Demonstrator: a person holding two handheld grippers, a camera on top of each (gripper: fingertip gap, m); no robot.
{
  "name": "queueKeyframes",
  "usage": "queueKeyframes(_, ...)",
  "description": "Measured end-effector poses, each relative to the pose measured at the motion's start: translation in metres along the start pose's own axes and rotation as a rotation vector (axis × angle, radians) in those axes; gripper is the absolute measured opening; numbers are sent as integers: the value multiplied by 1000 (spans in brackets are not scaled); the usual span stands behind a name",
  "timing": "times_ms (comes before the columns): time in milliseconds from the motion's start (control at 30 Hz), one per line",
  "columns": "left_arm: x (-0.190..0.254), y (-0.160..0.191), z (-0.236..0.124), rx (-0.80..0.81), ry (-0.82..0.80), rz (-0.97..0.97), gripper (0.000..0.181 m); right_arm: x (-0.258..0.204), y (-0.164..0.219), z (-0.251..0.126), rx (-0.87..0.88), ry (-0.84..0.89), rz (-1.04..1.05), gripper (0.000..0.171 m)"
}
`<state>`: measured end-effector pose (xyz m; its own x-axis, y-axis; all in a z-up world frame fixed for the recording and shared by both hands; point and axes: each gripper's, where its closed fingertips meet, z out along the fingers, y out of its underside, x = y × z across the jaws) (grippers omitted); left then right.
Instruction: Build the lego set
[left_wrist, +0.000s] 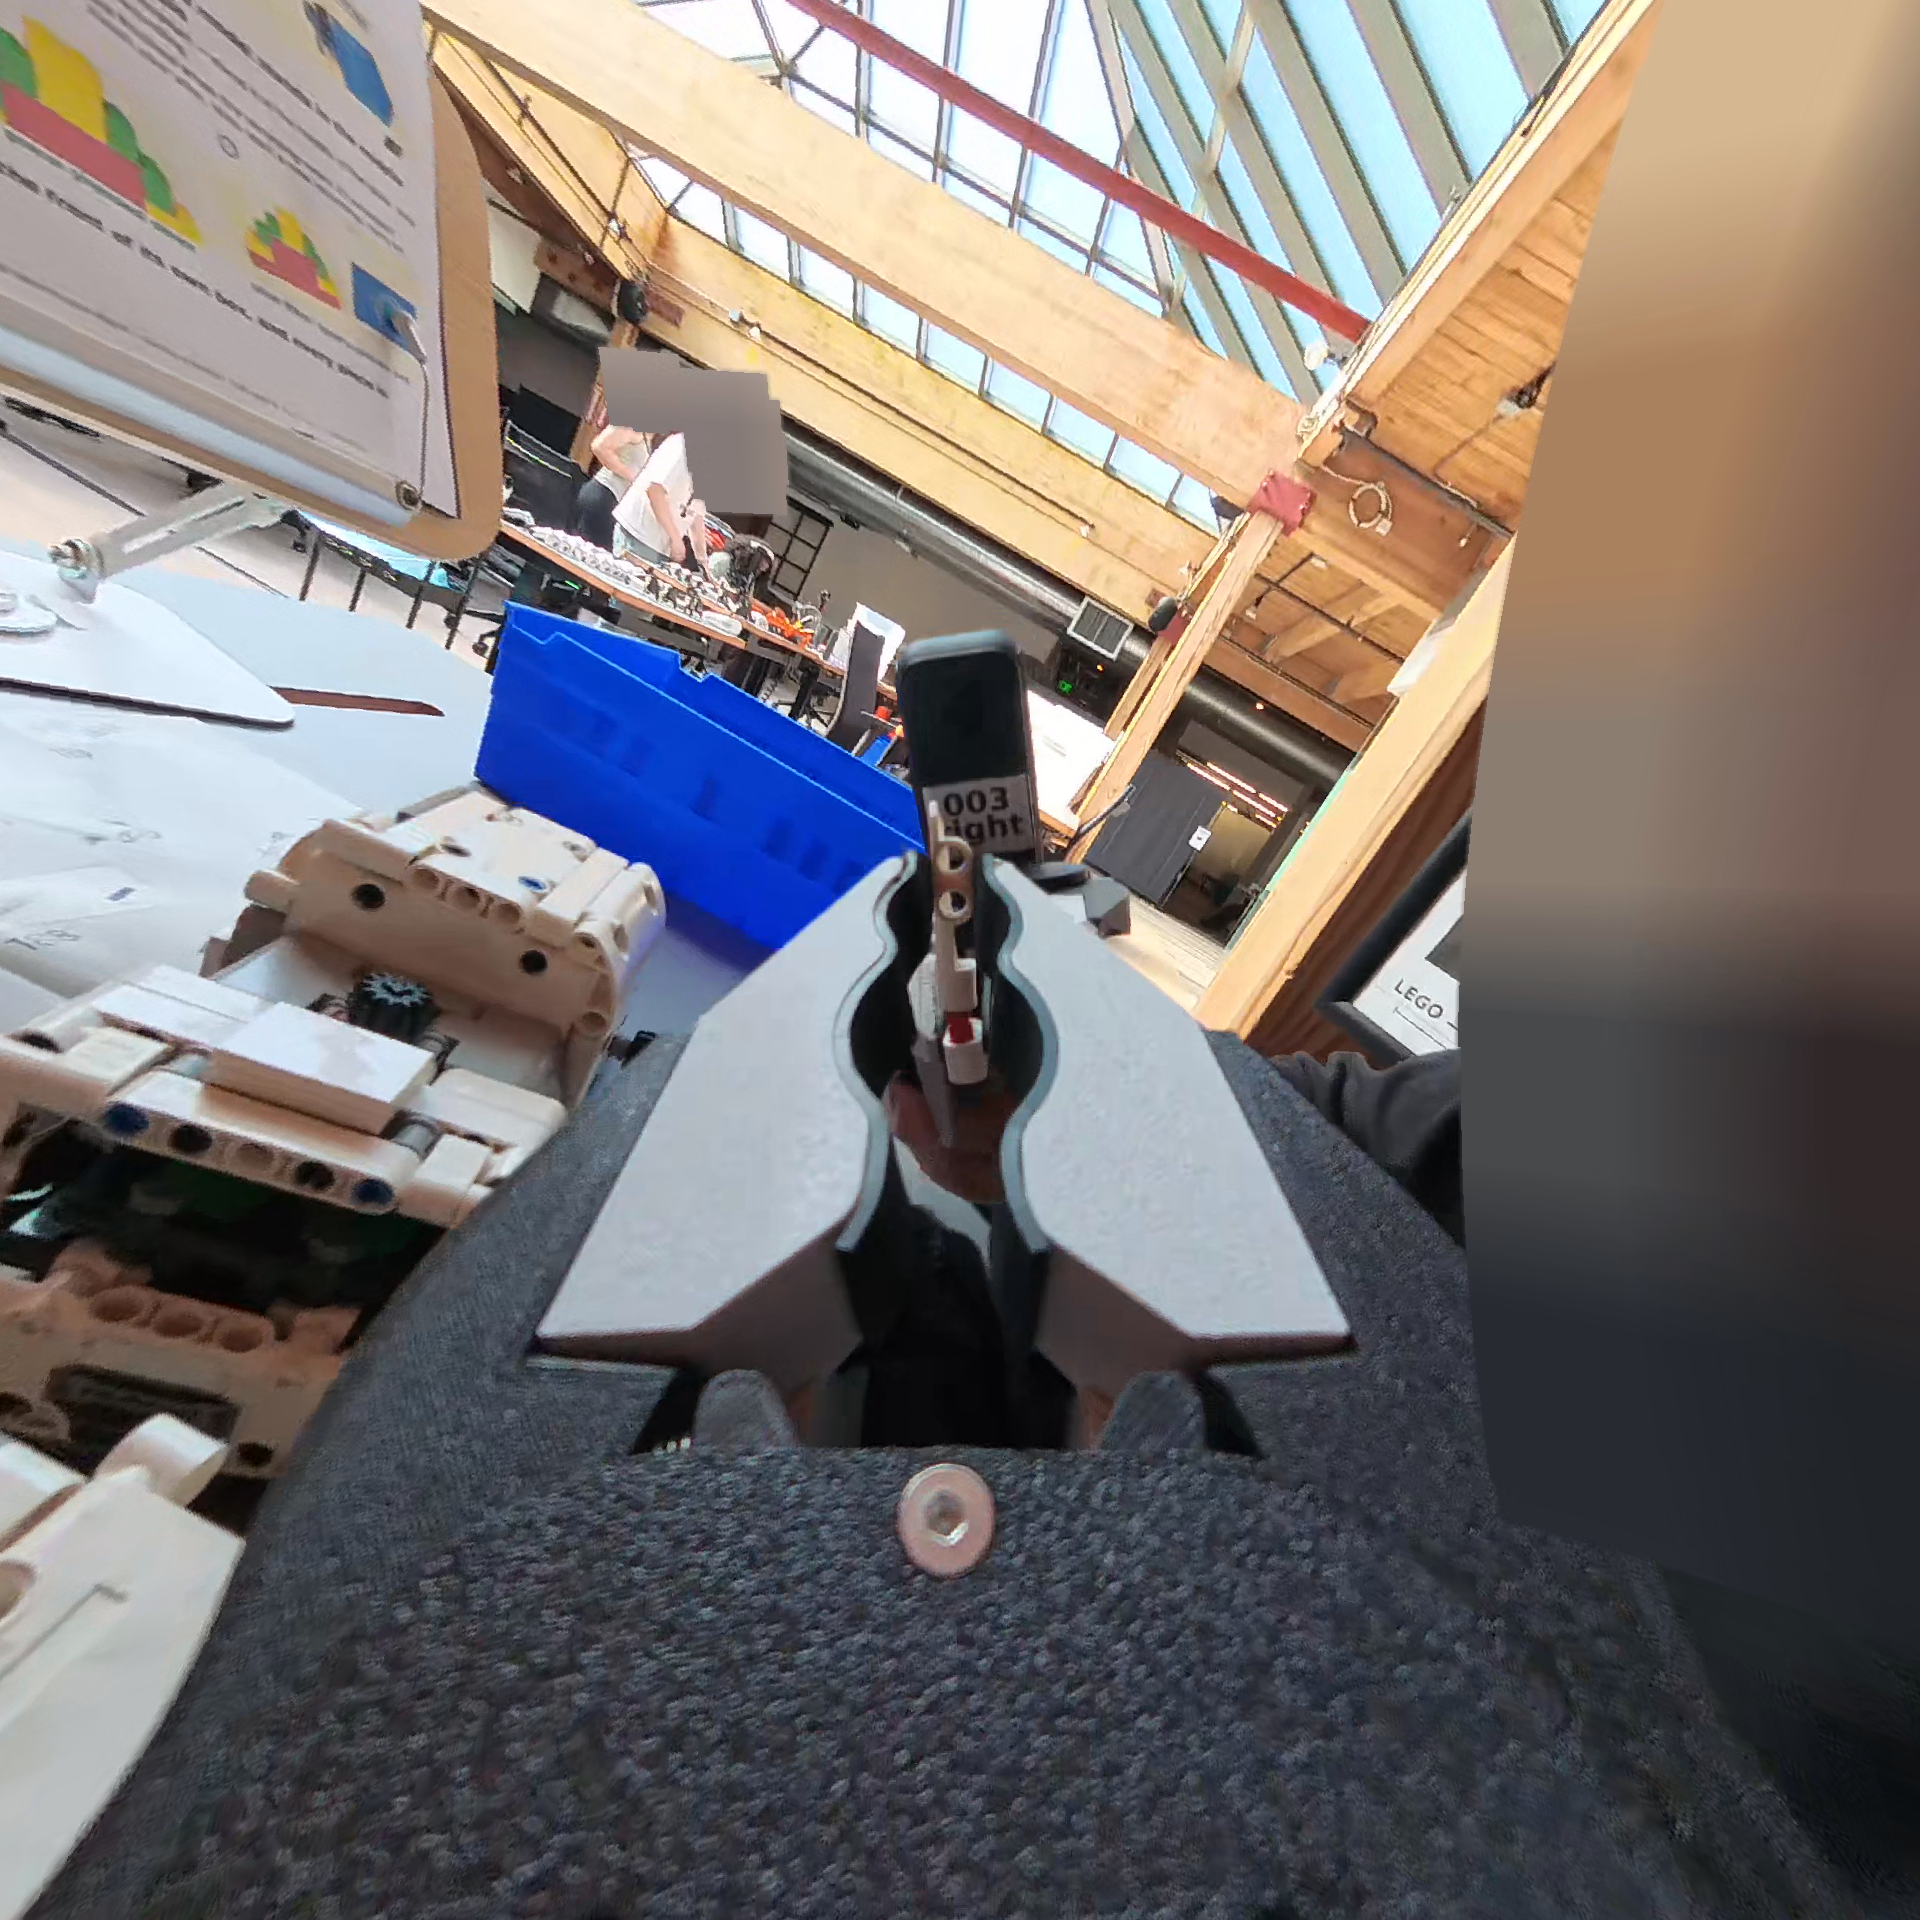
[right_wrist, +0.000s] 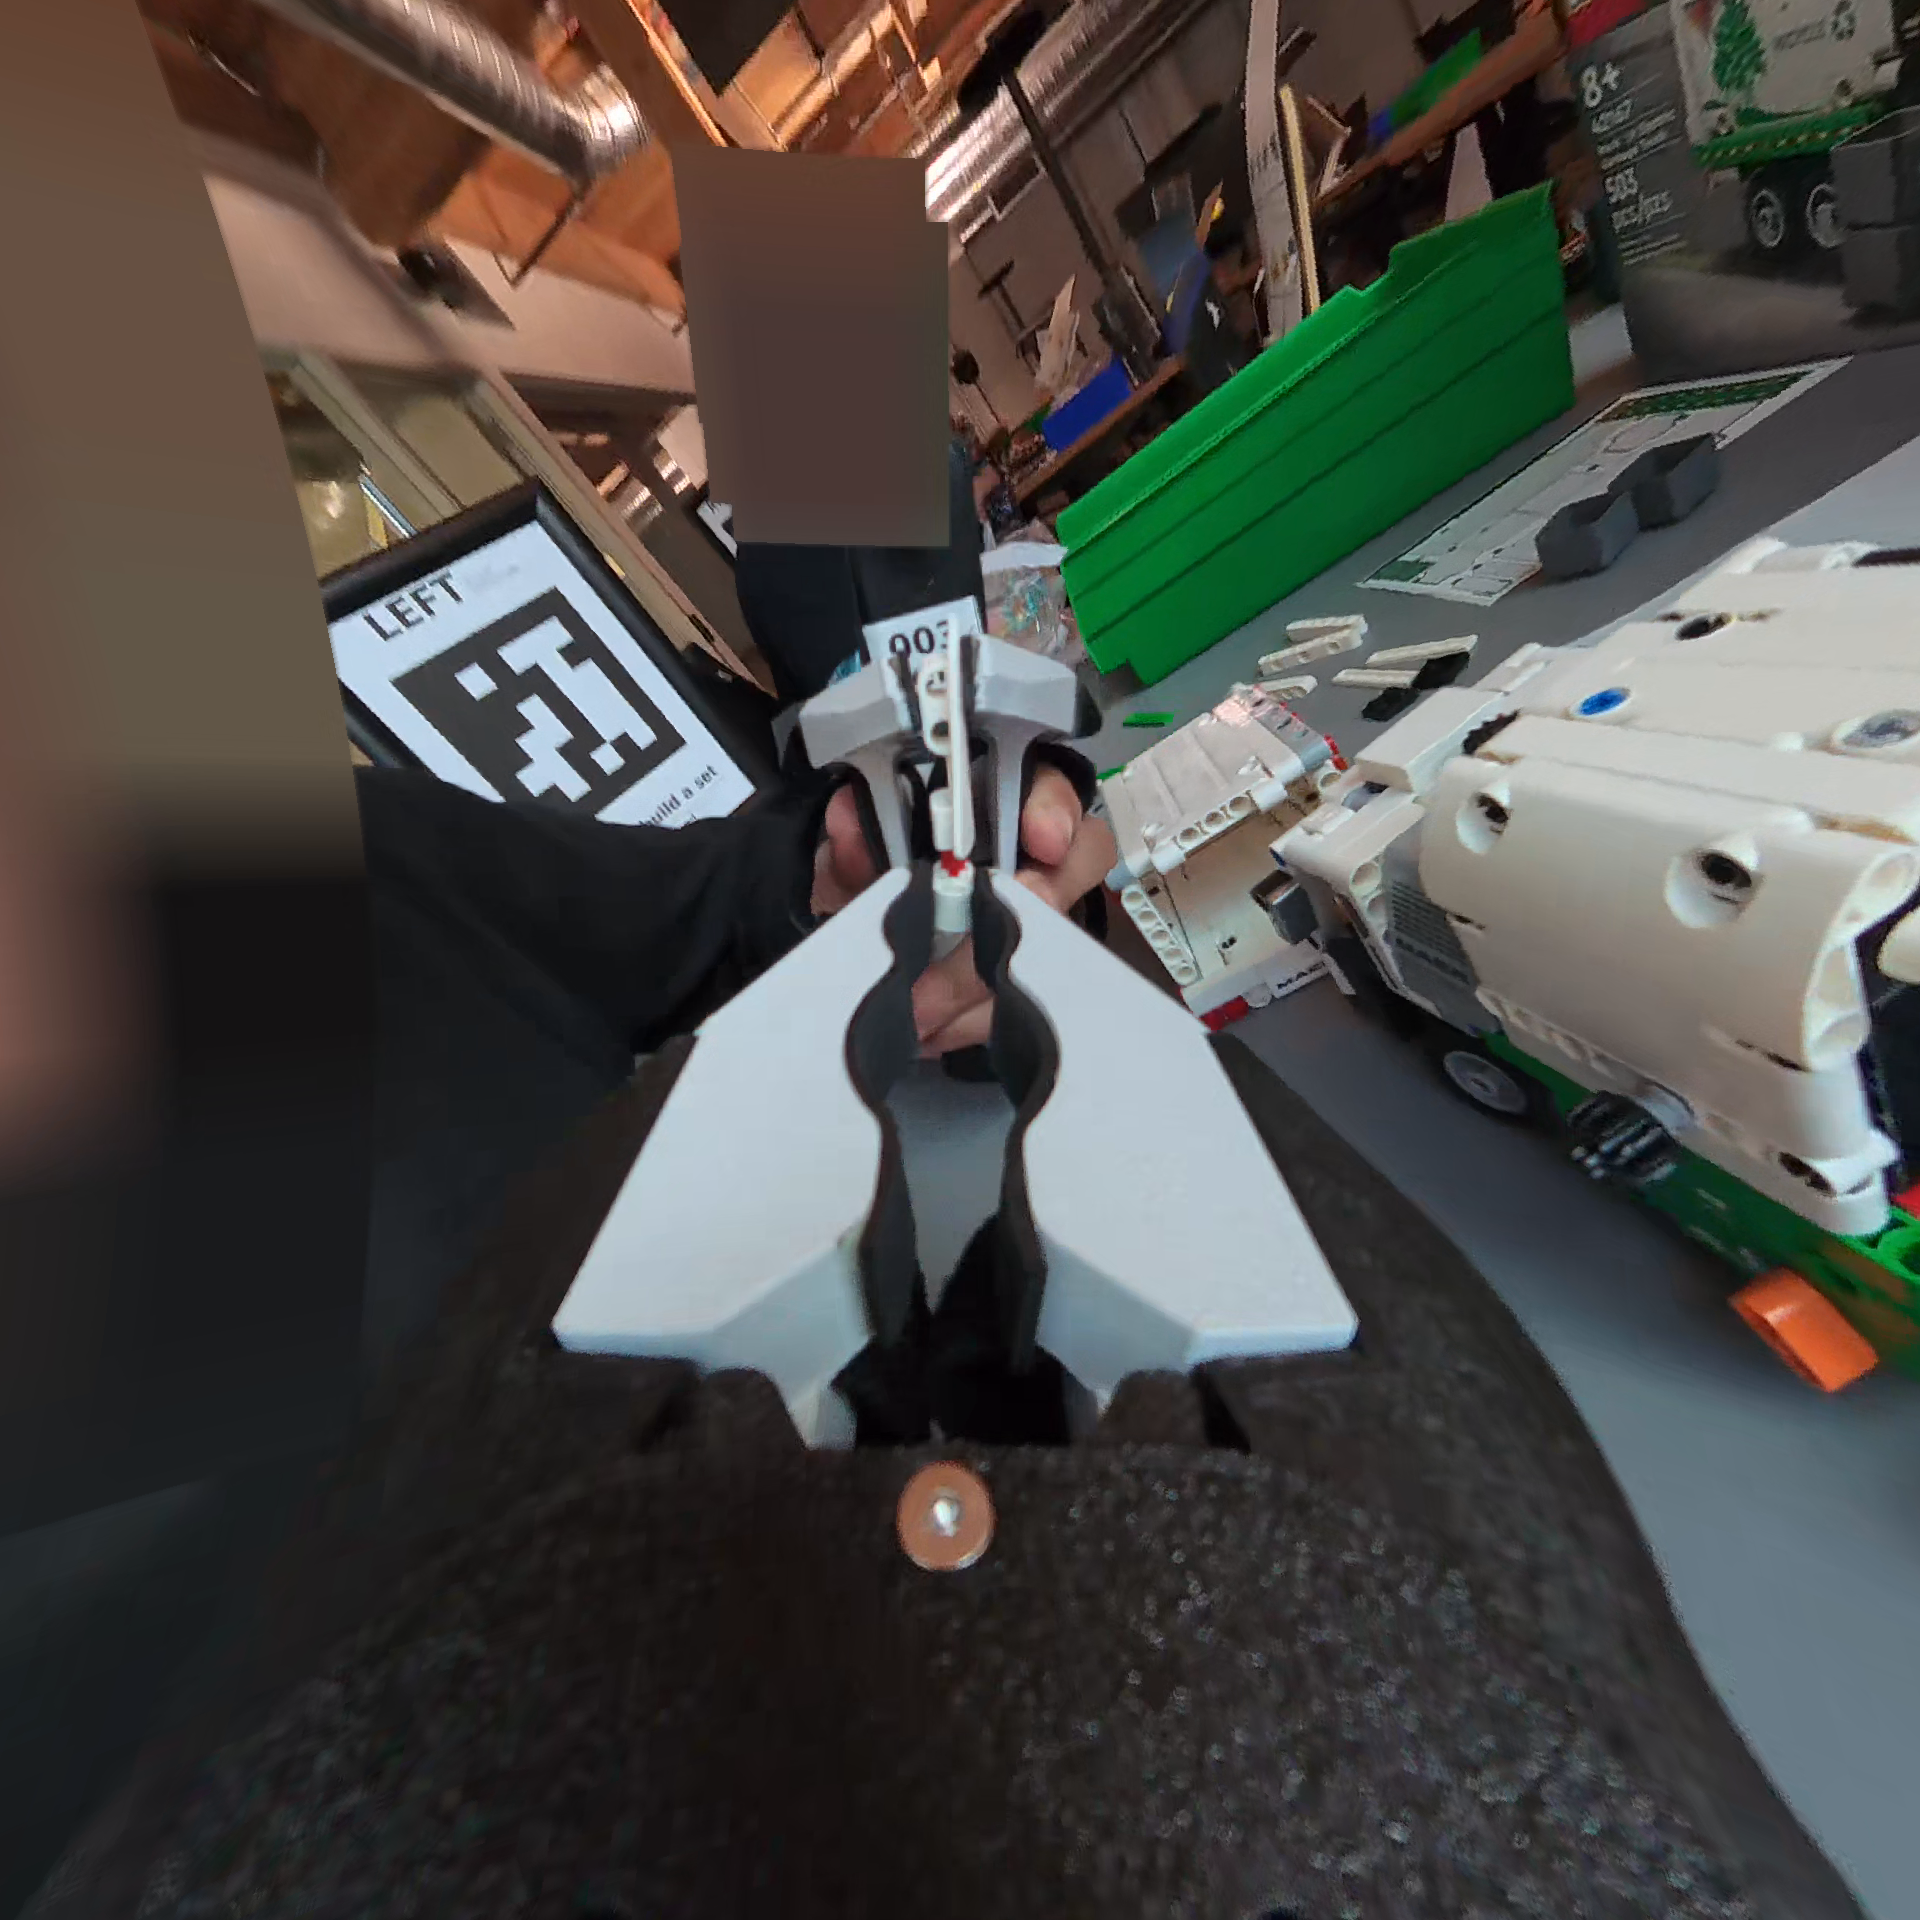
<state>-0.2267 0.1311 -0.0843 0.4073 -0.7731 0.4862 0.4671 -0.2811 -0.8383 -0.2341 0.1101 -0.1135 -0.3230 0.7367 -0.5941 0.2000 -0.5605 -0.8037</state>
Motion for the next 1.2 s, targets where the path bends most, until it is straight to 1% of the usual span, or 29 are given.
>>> queueKeyframes(167, -6, 4, 4, -75, -32, 35, 5, 7, 0, -5, 20, 28, 6, 5)
queueKeyframes(400, -7, 0, 5, -7, -4, -58, 5, 6, -5, -4, 100, 37, 33, 5)
queueKeyframes(533, -9, -5, 6, 54, 14, -163, 4, 6, -10, -5, 158, 24, 57, 5)
queueKeyframes(600, -9, -7, 8, 71, 20, -173, 4, 6, -12, -5, 175, 19, 57, 5)
queueKeyframes(700, -7, -4, 13, 48, 19, -142, 4, 6, -12, -5, 190, -2, 102, 5)
queueKeyframes(900, -6, 0, 11, -22, 33, -140, 5, 6, -8, -7, 145, 32, 39, 5)
queueKeyframes(1100, -5, -4, 10, 67, 89, -275, 4, 3, -17, -9, 195, 36, -1, 5)
queueKeyframes(1200, -9, -6, 10, 107, 90, -329, 4, 5, -18, -7, 209, 43, 11, 5)
